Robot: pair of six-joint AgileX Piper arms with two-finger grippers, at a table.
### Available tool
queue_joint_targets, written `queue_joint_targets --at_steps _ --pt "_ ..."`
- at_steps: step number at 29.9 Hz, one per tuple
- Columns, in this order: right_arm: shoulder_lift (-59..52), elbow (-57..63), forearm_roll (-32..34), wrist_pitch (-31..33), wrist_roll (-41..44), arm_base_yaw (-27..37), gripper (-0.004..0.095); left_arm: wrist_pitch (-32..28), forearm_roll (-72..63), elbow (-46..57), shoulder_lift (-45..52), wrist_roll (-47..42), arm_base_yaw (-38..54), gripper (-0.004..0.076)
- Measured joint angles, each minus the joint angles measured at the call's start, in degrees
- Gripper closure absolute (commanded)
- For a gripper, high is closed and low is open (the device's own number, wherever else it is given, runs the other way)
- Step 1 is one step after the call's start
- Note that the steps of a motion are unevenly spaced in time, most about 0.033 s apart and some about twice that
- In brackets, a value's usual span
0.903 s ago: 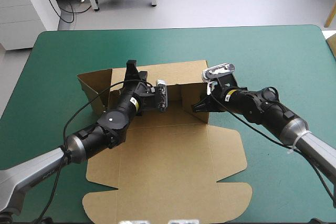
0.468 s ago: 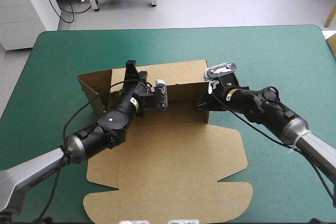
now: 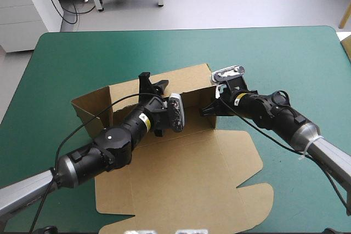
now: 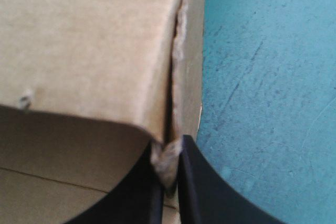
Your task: Fold the box
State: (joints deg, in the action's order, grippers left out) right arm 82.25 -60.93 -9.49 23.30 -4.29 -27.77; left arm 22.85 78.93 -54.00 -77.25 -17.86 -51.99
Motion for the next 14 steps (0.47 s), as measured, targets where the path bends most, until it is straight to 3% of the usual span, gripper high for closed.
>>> queue_joint_targets --at_steps 9,14 --pt "0.0 0.0 0.0 -0.1 0.4 0.0 0.0924 15.3 -9.0 0.0 1.6 4.9 -13.6 0.0348" --pt "0.0 0.0 0.0 -0.1 0.4 0.0 0.0924 20.7 -12.0 0.0 2.0 6.0 -17.6 0.0348"
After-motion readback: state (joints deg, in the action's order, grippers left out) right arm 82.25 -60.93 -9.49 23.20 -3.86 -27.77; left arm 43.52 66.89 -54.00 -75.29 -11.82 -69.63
